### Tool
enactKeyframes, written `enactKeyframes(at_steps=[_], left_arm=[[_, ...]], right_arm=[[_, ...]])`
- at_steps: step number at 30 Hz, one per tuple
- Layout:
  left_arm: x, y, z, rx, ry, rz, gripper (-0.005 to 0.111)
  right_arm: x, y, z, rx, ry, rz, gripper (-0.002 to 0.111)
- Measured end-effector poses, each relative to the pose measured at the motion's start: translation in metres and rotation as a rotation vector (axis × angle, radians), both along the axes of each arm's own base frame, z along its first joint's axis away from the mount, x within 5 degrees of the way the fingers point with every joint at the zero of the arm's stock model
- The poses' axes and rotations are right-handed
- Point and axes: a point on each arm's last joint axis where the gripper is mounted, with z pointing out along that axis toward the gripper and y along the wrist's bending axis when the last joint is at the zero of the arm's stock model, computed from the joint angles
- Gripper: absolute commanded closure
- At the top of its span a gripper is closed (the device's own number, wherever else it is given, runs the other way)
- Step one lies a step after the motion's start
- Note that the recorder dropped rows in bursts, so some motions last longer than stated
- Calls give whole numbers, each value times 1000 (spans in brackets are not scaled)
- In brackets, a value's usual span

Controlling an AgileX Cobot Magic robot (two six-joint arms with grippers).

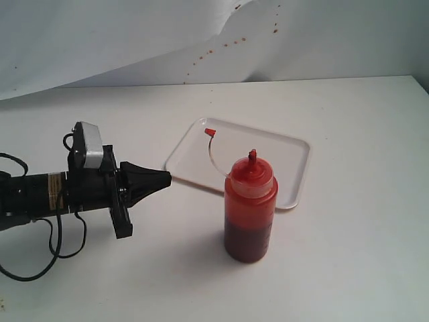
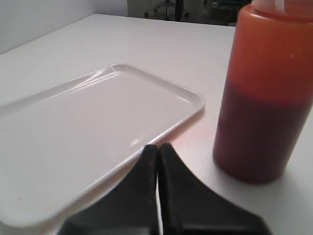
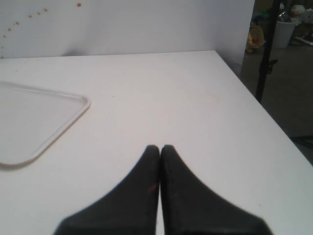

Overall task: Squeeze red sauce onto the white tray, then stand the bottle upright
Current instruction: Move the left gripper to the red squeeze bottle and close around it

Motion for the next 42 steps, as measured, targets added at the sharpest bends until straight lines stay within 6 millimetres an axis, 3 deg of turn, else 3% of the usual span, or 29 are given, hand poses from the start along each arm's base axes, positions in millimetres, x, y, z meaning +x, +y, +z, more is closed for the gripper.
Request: enactKeyframes(at_steps=[4, 6, 7, 8, 11, 23, 30, 38, 42], left_arm=[[-4, -1, -7, 11, 19, -36, 97], [-4, -1, -8, 11, 23, -36, 84], [-4, -1, -9, 11, 24, -37, 74], [-4, -1, -9, 11, 24, -37, 51], [-3, -1, -9, 9, 26, -29, 4], [-2, -5, -10, -19, 70, 2, 3], [-17, -41, -9, 8, -15, -128, 3], [-19, -75, -3, -27, -32, -126, 3], [-22, -90, -10, 98, 1, -201, 3]], right_arm=[[0, 0, 0, 0, 0, 0, 108], [0, 0, 0, 0, 0, 0, 108], [0, 0, 0, 0, 0, 0, 108], [0, 0, 0, 0, 0, 0, 108], [0, 0, 0, 0, 0, 0, 108], [0, 0, 0, 0, 0, 0, 108], [0, 0, 0, 0, 0, 0, 108], [0, 0, 0, 0, 0, 0, 108], [0, 0, 0, 0, 0, 0, 108]])
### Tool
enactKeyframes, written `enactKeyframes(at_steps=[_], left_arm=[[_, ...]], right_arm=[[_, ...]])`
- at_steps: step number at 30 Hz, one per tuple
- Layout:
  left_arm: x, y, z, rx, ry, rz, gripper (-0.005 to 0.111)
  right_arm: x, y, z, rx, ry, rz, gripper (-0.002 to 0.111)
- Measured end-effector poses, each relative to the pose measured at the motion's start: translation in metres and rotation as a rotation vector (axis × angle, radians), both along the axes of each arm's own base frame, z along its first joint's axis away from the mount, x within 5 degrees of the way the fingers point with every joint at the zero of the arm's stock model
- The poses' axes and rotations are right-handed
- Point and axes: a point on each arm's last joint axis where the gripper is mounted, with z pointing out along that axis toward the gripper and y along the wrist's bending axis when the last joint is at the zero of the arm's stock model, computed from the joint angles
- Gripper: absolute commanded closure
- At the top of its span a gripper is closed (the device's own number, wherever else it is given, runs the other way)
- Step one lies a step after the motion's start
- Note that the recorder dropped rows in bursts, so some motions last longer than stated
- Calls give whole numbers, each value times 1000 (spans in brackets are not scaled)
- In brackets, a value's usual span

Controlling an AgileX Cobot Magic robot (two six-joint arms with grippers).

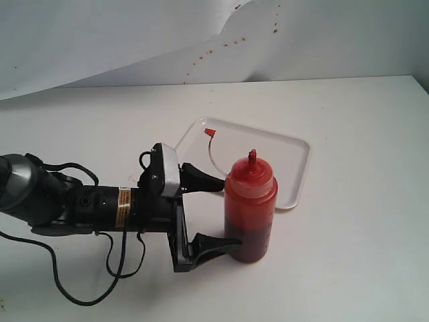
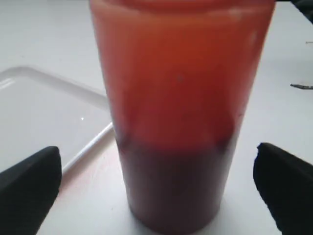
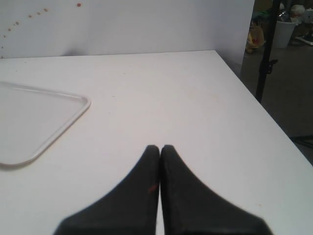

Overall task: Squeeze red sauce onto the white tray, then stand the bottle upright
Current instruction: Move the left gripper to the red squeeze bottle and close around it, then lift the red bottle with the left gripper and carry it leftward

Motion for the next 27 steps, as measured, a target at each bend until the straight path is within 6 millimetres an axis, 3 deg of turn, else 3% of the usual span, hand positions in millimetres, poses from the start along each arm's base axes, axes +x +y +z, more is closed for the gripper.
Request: enactKeyframes(at_steps=[7, 11, 20, 27], left_arm=[[4, 0, -8, 113, 47, 18, 3], [15, -7, 0, 123, 113, -14, 3], [16, -9, 2, 130, 112, -36, 3], [10, -32, -12, 202, 107, -64, 3]], right_arm=[[0, 0, 0, 0, 0, 0, 108], [0, 0, 0, 0, 0, 0, 108], [0, 0, 0, 0, 0, 0, 108], [0, 0, 0, 0, 0, 0, 108]])
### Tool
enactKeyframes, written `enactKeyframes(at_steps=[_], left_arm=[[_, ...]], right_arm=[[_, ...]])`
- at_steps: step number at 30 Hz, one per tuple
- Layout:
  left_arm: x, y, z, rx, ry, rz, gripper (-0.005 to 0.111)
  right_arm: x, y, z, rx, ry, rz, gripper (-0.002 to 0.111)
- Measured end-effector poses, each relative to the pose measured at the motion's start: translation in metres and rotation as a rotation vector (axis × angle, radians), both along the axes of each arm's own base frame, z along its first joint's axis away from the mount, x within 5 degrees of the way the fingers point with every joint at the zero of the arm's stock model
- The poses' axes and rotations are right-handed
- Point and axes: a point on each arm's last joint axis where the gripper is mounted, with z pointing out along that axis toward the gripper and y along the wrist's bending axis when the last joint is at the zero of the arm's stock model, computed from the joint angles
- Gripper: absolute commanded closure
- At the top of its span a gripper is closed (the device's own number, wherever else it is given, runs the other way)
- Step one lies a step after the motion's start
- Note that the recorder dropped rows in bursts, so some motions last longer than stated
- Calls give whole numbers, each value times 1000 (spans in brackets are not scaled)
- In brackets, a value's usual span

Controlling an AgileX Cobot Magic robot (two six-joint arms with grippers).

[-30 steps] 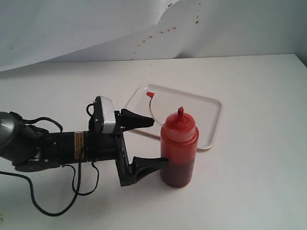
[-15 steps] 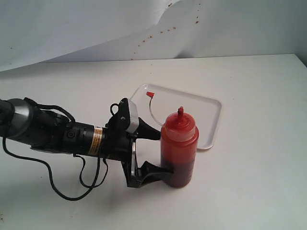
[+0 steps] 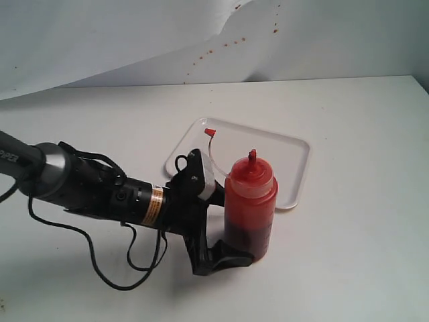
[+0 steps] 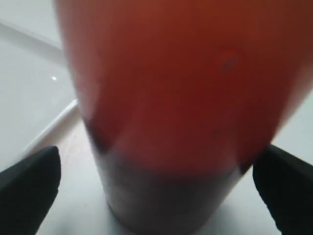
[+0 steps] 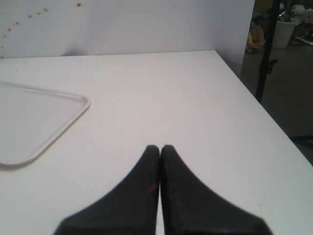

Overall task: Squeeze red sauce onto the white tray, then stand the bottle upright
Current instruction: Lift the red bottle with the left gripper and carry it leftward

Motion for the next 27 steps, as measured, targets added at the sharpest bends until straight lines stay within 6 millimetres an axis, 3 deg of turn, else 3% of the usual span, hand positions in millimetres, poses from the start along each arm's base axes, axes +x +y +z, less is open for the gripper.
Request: enactKeyframes(at_steps=[9, 27], left_arm=[[10, -10, 0, 44, -15, 44, 3], [10, -18, 1, 8, 16, 102, 3]], right_arm=[[0, 0, 0, 0, 0, 0, 108], [0, 0, 0, 0, 0, 0, 108]])
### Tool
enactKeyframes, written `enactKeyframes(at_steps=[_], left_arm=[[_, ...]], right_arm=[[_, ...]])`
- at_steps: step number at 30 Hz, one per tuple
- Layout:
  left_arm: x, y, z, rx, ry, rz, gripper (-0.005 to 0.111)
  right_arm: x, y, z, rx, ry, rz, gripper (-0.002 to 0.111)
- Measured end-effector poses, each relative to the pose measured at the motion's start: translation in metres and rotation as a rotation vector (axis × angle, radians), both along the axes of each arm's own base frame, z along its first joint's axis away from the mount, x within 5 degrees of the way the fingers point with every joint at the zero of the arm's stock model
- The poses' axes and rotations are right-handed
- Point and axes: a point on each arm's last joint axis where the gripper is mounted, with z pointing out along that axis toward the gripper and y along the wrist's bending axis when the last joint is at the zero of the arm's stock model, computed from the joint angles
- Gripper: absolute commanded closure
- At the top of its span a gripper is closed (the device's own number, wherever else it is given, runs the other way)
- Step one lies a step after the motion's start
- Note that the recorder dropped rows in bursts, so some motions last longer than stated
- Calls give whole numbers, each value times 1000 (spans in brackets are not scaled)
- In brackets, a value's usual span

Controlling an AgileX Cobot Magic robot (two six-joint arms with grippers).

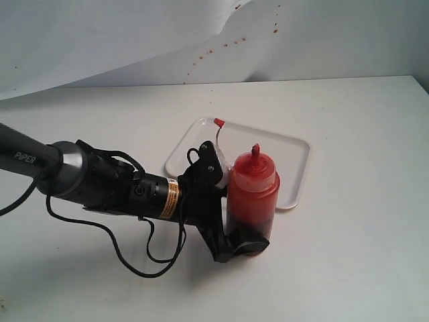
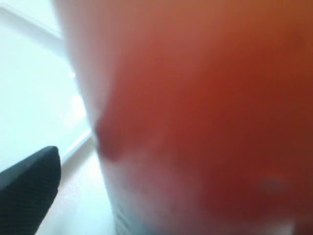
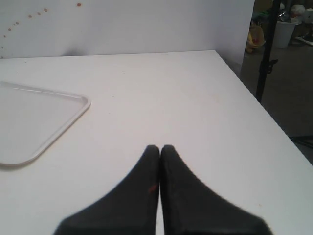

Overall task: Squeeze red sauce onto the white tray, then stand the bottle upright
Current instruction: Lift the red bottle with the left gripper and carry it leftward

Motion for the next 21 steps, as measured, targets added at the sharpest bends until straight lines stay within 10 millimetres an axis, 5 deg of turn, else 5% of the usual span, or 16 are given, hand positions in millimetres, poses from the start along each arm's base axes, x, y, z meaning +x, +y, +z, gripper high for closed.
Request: enactKeyframes(at_steps=[15, 17, 21], left_arm=[[9, -5, -10, -25, 43, 57, 5], [10, -5, -10, -24, 44, 60, 14], [10, -4, -10, -24, 44, 62, 55]], right_arm=[[0, 0, 0, 0, 0, 0, 108], [0, 0, 0, 0, 0, 0, 108], [0, 0, 0, 0, 0, 0, 108]])
